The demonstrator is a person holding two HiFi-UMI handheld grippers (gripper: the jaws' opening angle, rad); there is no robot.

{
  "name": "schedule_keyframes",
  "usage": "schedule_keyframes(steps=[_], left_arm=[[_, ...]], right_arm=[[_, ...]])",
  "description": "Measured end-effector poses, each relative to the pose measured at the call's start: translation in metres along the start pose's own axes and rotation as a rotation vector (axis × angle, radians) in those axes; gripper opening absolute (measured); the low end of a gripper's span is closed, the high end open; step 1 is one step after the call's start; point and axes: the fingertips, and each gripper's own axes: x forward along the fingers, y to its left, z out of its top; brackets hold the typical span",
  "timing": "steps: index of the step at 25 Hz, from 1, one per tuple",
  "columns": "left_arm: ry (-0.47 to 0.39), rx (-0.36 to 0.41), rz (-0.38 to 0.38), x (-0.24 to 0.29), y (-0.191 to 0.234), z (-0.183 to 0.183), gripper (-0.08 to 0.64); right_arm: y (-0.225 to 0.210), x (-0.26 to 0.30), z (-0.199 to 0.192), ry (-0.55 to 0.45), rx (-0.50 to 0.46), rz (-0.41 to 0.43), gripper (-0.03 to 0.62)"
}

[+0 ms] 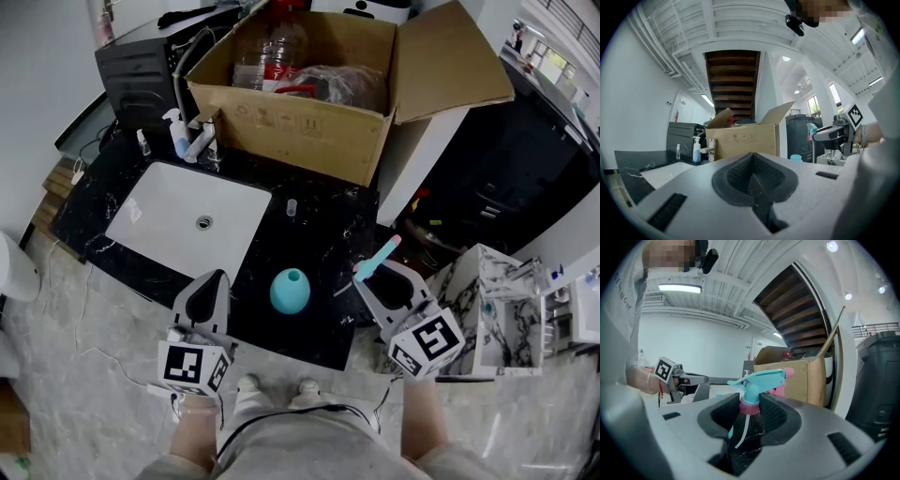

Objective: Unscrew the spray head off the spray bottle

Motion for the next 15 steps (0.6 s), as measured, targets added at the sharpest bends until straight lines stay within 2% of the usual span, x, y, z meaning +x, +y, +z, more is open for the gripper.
schedule_keyframes(steps=[15], left_arm=[[-0.015, 0.002, 0.025, -0.0005, 0.0068, 0.0054, 0.006]], right_arm=[[-0.0019, 0.0066, 0.005, -0.011, -0.008, 0.016, 0.141]])
